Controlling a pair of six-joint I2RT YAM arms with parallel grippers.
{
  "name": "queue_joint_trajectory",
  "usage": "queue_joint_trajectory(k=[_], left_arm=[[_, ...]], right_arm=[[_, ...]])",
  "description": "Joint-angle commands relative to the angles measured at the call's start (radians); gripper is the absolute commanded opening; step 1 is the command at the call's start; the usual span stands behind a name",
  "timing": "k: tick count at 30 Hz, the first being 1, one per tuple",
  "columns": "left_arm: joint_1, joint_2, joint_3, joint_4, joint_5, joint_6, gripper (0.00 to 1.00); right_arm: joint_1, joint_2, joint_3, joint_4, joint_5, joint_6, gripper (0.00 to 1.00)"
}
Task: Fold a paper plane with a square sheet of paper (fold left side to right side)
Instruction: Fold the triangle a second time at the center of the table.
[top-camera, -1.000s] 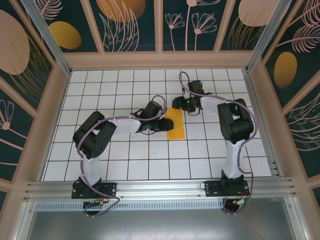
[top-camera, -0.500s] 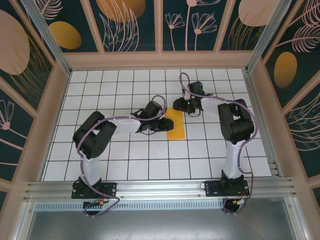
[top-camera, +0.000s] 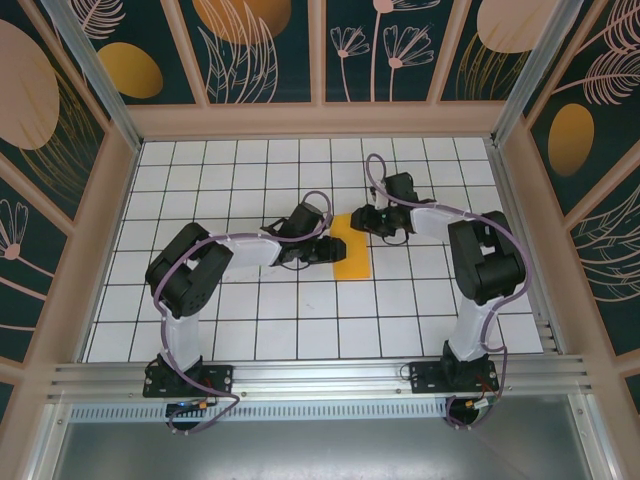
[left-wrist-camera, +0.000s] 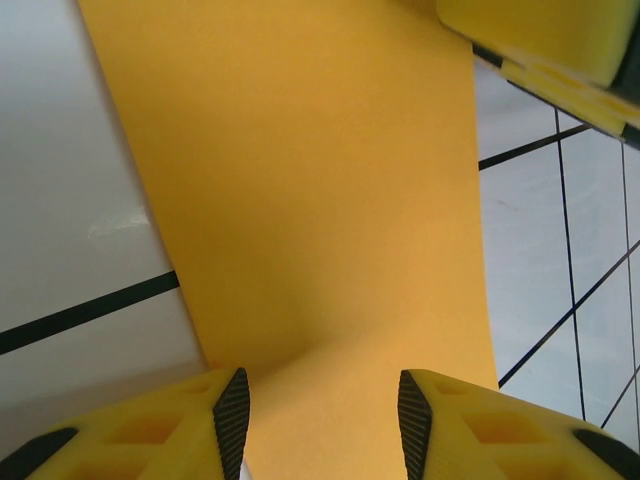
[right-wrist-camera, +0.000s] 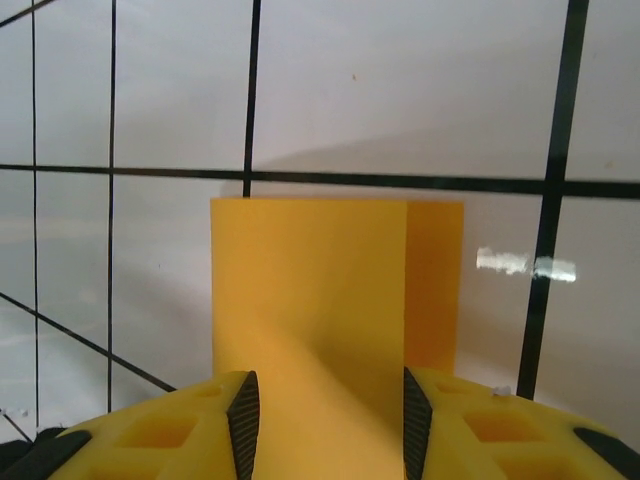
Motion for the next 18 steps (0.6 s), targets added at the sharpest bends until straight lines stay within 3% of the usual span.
queue_joint_trajectory(k=[1, 12, 18], left_arm=[[-0.002, -0.064, -0.02, 0.016, -0.008, 0.03, 0.47], [-0.032, -0.314, -0.131, -0.003, -0.135, 0.118, 0.51], [-0.083, -0.381, -0.18, -0.002, -0.179, 0.163, 0.51]], right_arm=[[0.002, -0.038, -0.038, 0.037, -0.041, 0.022, 0.44], [0.01, -0.152, -0.175, 0.137, -0.145, 0.172, 0.35], [0.012, -0.175, -0.184, 0.133, -0.162, 0.201, 0.24]])
